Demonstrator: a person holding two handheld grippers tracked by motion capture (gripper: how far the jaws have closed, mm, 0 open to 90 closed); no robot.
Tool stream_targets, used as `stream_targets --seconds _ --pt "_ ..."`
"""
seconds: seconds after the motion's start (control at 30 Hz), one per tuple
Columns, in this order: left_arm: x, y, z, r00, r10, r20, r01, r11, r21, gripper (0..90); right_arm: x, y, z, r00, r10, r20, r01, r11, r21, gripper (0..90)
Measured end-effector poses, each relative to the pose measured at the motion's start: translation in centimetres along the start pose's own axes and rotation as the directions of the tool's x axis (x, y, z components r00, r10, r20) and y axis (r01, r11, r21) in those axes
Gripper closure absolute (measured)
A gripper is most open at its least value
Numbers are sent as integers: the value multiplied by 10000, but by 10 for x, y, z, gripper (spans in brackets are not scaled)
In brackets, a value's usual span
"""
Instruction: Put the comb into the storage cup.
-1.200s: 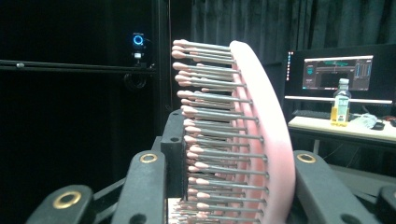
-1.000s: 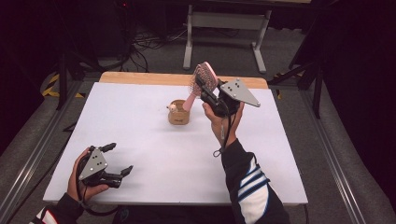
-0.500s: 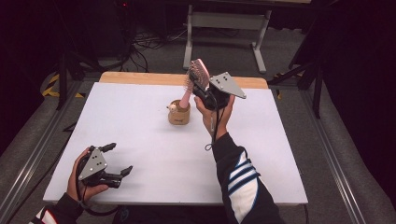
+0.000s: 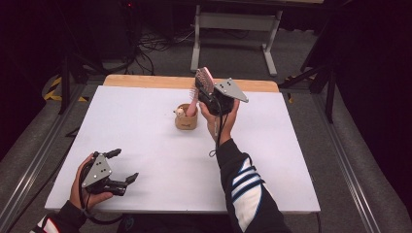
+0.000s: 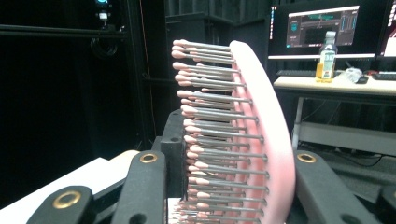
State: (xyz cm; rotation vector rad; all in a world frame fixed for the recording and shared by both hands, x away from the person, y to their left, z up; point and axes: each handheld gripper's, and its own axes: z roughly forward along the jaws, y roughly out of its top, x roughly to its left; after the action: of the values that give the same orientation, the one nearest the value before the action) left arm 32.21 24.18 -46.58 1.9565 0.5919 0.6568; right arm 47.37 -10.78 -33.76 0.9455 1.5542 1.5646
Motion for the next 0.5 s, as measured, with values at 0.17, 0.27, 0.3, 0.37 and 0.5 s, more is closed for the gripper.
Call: stream_targets --seconds 0.17,0.27,0.3,0.37,0.5 --pt "0 0 0 10000 45 -8 -45 10000 -1 56 2 -10 2 10000 9 -57 -7 9997 250 639" --pt "1 0 0 10000 67 -33 -67 10000 14 56 2 -16 3 9999 51 -98 -48 9994 356 638" --pt "1 0 0 10000 39 -25 -38 10000 8 57 3 -17 3 9999 74 -115 -70 9993 373 638" --pt "0 0 0 10000 60 -2 -60 10000 35 57 4 -20 3 9999 82 -109 -78 9990 430 638" --pt "0 0 1 9999 109 13 -109 9999 119 56 6 -25 4 9999 15 -169 -6 9987 516 637"
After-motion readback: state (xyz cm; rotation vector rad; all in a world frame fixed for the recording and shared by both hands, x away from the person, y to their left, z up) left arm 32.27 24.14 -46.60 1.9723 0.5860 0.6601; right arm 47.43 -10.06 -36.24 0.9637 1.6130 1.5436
